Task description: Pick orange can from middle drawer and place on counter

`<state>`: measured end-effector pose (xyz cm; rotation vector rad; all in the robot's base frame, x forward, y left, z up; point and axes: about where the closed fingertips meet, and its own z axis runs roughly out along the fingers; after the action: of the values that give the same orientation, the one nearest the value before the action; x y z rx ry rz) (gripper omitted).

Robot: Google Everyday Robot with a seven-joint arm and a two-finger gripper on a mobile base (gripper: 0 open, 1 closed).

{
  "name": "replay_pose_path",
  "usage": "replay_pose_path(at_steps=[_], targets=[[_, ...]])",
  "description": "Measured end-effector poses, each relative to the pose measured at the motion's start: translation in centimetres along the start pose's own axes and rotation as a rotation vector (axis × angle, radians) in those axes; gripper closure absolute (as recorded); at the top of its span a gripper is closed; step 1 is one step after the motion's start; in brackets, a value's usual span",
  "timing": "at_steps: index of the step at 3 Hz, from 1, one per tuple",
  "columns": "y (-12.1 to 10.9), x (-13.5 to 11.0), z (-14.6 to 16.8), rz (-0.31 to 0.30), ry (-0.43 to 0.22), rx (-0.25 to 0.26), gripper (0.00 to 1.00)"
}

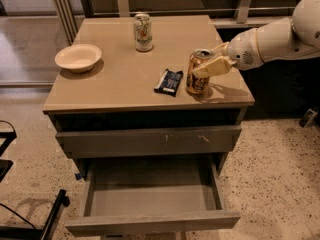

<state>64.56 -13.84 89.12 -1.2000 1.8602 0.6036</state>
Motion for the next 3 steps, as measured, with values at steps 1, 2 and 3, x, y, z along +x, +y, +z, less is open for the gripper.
replay_pose_path(at_steps=[1,2,3], targets=[[0.02,0.56,0.33,0.007,0.004,-0.003,1.0],[0.02,0.56,0.34,0.007,0.004,-0.003,0.86],[0.02,0.56,0.34,0.007,0.004,-0.003,0.55]])
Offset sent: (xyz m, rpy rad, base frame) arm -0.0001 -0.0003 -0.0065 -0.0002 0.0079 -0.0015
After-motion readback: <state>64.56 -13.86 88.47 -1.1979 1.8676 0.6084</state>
